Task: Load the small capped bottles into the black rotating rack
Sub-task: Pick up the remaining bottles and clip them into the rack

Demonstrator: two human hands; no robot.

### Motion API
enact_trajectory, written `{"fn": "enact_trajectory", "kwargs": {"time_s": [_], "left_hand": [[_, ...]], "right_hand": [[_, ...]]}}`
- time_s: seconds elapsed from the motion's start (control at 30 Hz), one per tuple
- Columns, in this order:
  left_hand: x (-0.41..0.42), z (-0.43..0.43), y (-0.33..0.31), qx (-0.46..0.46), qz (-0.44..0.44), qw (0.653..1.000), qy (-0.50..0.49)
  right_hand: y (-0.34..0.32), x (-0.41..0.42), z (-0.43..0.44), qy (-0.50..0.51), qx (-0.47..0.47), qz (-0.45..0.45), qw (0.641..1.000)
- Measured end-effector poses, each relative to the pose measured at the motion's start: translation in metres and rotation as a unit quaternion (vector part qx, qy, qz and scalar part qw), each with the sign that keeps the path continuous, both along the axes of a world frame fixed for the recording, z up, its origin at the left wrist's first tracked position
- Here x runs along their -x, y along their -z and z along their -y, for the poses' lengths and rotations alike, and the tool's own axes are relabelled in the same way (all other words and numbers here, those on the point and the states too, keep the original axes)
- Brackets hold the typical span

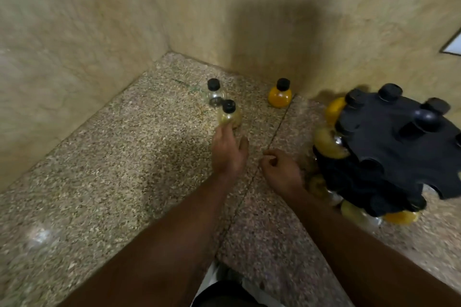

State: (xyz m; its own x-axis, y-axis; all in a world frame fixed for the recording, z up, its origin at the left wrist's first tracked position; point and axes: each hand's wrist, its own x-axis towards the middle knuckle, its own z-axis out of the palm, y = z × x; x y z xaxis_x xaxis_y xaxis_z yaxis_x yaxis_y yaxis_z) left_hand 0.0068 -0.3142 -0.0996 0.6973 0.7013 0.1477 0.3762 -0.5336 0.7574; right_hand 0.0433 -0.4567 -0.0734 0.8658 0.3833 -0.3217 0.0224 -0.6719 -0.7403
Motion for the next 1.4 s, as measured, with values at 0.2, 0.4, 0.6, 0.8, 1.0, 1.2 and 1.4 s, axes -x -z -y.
{"fn": "enact_trajectory", "kwargs": {"time_s": [0.2,0.4,0.6,0.8,1.0,1.2,1.4], "left_hand": [[-0.013,-0.053,0.012,0.023,-0.003,1.0,0.005],[-0.031,-0.089,0.021,-0.014,0.02,0.999,0.045],[-0.05,-0.11,0.034,-0.029,0.005,0.996,0.082],[-0.064,-0.115,0.034,0.014,0.008,0.997,0.075],[-0.058,-0.11,0.028,0.01,-0.003,0.998,0.06],[-0.042,-0.094,0.014,-0.009,0.022,0.999,0.036],[-0.026,-0.066,-0.013,-0.042,0.034,0.998,0.021]], "right_hand": [[0.022,-0.015,-0.057,-0.131,0.123,0.046,0.983],[0.045,-0.029,-0.092,-0.195,0.281,0.059,0.938],[0.059,-0.04,-0.103,-0.221,0.315,0.013,0.923],[0.064,-0.042,-0.11,-0.222,0.324,-0.005,0.92],[0.061,-0.042,-0.108,-0.23,0.323,0.011,0.918],[0.052,-0.036,-0.085,-0.218,0.268,0.054,0.937],[0.034,-0.017,-0.063,-0.153,0.177,0.071,0.97]]}}
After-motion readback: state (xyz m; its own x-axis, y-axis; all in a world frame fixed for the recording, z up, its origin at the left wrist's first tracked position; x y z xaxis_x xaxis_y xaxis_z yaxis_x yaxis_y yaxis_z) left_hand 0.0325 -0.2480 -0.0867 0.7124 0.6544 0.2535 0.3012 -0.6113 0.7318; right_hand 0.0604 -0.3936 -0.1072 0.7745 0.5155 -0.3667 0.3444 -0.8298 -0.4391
